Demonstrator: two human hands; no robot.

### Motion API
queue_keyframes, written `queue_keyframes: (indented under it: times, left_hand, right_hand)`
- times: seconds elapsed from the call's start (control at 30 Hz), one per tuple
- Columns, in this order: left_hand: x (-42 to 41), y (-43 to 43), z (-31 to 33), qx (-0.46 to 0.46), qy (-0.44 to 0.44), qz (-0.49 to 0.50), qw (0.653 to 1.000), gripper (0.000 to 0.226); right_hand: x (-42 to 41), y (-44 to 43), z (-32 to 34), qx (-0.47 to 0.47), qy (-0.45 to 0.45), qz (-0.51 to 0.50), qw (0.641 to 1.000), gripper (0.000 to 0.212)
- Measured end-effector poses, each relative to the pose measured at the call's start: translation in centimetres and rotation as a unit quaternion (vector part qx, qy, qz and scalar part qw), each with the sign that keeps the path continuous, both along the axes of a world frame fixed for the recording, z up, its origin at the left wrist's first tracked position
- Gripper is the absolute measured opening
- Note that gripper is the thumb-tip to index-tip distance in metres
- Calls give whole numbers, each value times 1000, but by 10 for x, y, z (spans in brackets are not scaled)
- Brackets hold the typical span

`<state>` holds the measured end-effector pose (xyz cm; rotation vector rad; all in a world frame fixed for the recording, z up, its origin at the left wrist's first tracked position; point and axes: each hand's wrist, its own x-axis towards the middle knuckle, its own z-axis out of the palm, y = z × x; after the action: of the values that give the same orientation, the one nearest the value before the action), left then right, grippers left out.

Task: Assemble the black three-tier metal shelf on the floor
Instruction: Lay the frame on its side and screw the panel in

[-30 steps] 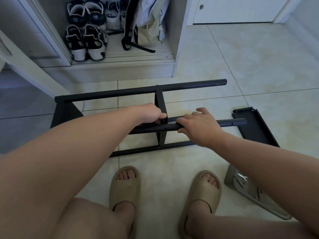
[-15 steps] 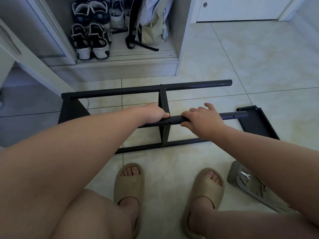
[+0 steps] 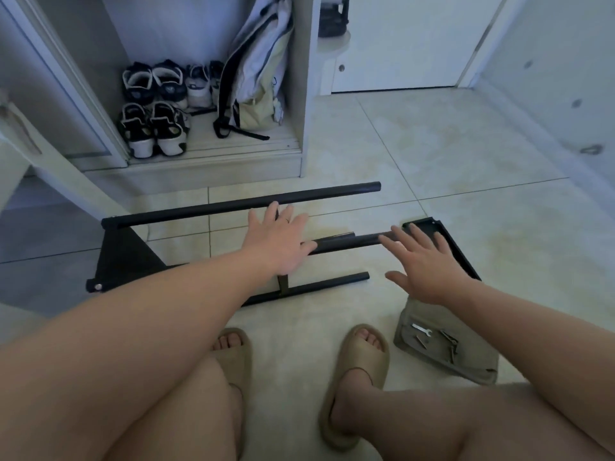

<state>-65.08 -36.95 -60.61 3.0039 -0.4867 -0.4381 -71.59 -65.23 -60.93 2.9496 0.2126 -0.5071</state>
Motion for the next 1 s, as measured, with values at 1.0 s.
queue_keyframes:
  times: [1.0]
  left_hand:
    - [-58, -227, -241, -186, 409, -8, 894, 32]
  right_hand:
    - [-55, -165, -267, 101, 217, -219, 946, 36]
